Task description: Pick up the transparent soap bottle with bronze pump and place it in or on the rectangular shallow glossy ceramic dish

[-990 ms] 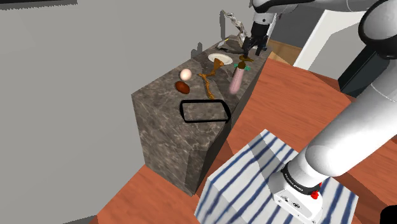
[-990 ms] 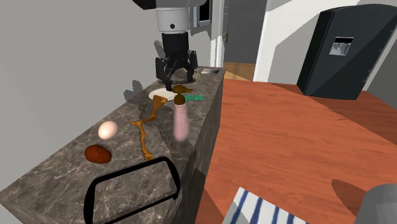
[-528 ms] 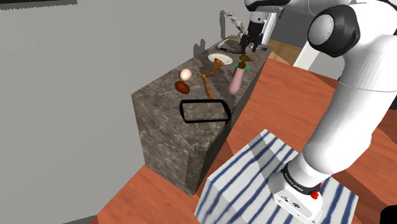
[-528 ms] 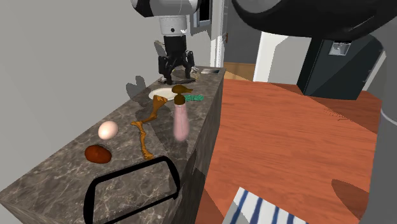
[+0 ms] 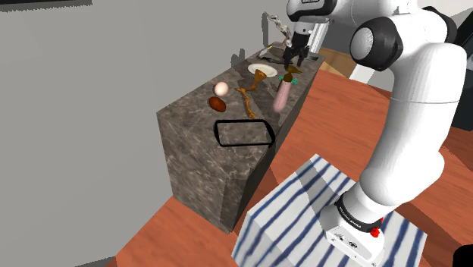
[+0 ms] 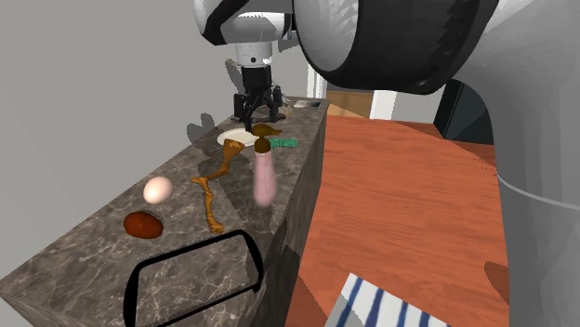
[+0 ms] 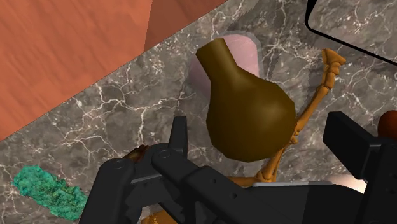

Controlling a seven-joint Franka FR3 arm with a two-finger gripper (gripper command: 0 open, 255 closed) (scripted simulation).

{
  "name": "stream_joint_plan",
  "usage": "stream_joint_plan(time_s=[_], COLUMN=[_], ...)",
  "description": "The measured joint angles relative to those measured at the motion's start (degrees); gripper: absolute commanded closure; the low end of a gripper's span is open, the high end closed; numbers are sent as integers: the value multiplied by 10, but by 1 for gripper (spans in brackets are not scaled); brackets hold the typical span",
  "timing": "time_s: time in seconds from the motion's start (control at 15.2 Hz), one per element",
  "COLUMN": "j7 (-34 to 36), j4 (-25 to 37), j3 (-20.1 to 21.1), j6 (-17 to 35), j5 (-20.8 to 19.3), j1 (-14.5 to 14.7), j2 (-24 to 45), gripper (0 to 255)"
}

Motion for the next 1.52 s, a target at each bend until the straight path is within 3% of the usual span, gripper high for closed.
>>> stream_joint_plan(time_s=[0.53, 0.59, 1.52], j7=[-1, -1, 0], j4=[-22, -22, -4], j3=[0, 0, 0], j6=[21, 21, 1], j5=[0, 0, -1], j1=[2, 2, 1], j2=[0, 0, -3], gripper=[0, 255, 255])
